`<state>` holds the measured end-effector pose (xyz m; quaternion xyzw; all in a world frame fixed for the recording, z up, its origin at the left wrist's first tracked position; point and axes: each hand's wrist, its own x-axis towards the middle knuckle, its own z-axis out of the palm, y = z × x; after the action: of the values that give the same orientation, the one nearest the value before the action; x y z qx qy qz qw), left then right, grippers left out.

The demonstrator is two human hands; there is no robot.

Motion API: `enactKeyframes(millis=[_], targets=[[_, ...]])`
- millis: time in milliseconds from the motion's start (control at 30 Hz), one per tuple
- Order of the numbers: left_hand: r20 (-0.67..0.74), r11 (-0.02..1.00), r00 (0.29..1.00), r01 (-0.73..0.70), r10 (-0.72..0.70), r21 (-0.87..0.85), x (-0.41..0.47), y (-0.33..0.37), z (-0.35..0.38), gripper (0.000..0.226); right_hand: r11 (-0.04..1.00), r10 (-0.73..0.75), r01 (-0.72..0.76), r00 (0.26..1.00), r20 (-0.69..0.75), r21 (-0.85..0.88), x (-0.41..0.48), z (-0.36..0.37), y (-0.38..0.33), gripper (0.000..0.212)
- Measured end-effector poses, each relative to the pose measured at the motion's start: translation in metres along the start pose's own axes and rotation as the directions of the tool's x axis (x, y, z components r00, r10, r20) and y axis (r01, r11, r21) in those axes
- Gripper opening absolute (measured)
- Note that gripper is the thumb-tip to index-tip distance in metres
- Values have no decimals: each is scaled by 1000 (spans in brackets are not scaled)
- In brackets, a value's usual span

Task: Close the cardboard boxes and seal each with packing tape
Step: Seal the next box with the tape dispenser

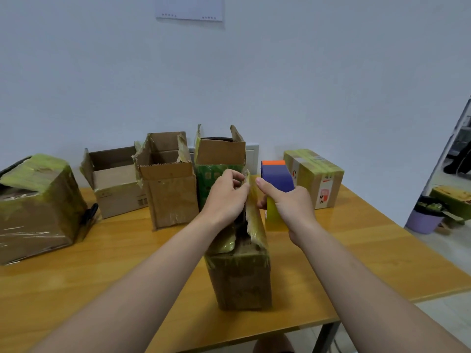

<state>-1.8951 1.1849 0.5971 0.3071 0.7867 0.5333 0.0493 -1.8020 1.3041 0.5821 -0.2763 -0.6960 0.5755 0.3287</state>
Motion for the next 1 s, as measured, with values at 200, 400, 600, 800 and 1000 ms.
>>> enactKeyframes(millis=[200,400,600,800,1000], targets=[[82,882,992,-124,97,455,-10,-15,-15,43,999,42,-43,998,44,18,-3,-5,1,56],[266,619,959,-147,-103,771,-36,9,-2,99,999,36,-36,999,17,21,-8,-2,-6,45],[253,559,898,-10,-360,829,-43,23,11,136,995,73,-76,997,38,67,-11,-8,-13,50],[485,693,846,-212,-223,689,-27,13,-26,98,988,-43,37,998,39,150,-5,-28,-34,43],[662,655,747,-532,66,536,-35,-13,-51,94,971,-152,127,982,112,202,-8,-38,-63,35]])
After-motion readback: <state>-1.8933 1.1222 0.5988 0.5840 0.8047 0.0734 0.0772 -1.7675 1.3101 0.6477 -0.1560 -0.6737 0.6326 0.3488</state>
